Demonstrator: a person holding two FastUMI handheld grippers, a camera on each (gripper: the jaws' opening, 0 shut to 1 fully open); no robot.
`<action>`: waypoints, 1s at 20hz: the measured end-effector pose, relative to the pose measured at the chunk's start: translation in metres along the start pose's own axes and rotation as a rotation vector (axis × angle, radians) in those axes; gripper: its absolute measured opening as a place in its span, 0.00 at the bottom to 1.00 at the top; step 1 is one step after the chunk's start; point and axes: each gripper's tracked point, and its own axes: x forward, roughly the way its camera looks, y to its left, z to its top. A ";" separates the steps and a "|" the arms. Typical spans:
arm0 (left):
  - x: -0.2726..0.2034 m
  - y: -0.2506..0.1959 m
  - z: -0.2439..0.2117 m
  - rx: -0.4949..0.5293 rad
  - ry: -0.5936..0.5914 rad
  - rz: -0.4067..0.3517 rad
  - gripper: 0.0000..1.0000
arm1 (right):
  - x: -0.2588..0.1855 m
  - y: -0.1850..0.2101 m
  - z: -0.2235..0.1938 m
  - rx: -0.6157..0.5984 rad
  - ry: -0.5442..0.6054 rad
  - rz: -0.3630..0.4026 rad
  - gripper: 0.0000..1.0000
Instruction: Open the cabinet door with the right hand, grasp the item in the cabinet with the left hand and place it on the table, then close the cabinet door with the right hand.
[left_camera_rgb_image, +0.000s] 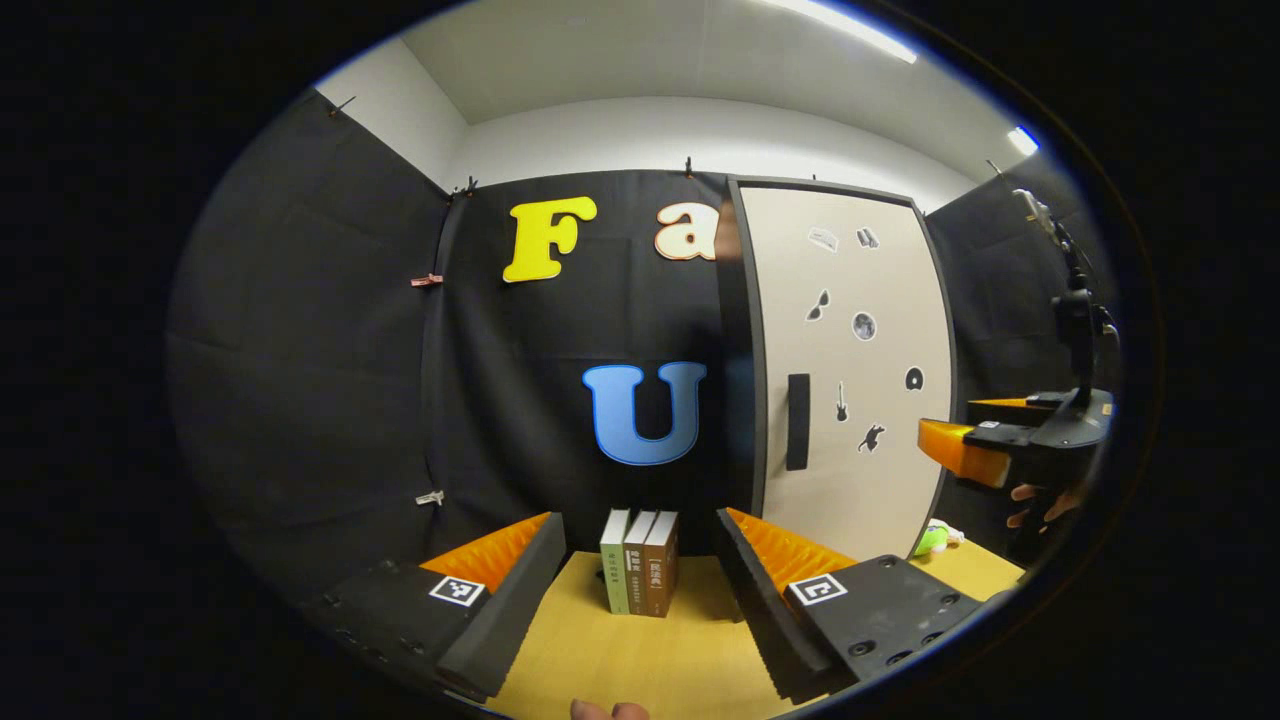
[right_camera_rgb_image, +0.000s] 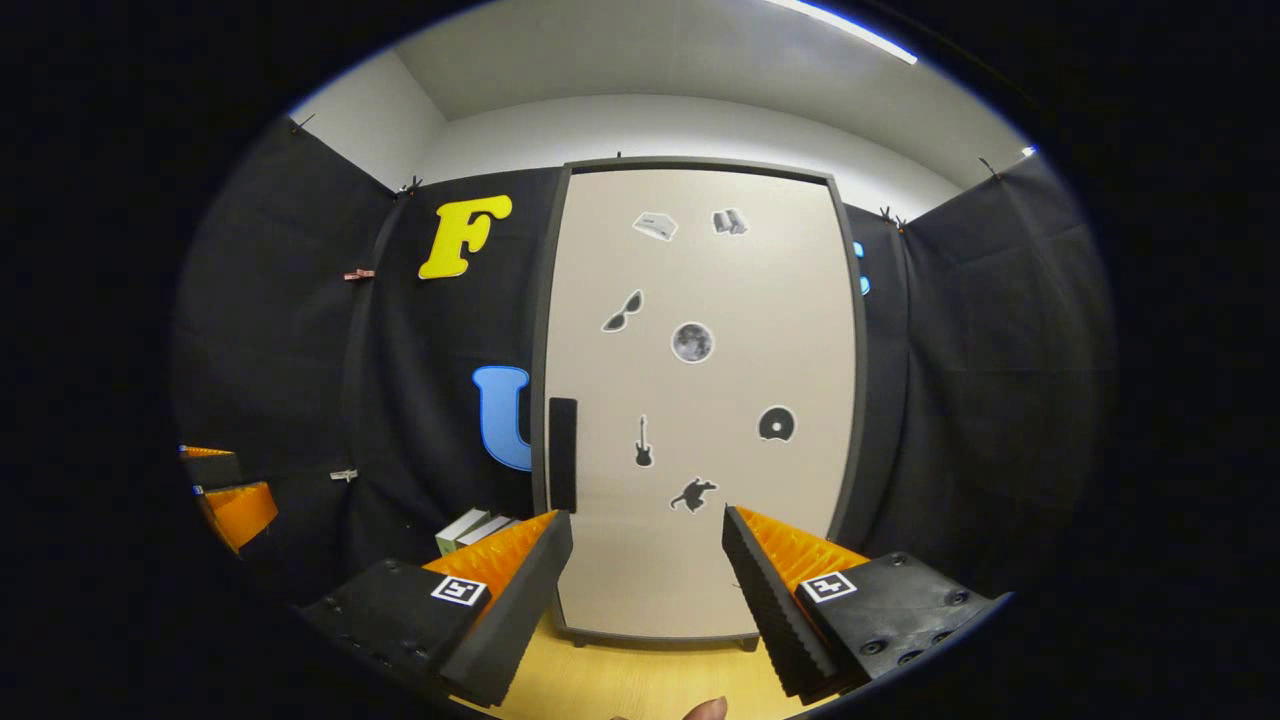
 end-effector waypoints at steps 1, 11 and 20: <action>-0.001 0.005 -0.002 0.001 0.003 0.008 0.95 | 0.009 0.010 -0.003 0.018 0.007 0.014 0.98; -0.007 0.046 -0.024 -0.029 0.038 0.060 0.95 | 0.120 0.061 -0.018 0.055 0.019 -0.006 0.98; -0.027 0.086 -0.036 -0.040 0.056 0.139 0.95 | 0.184 0.072 -0.033 0.009 0.009 -0.094 0.82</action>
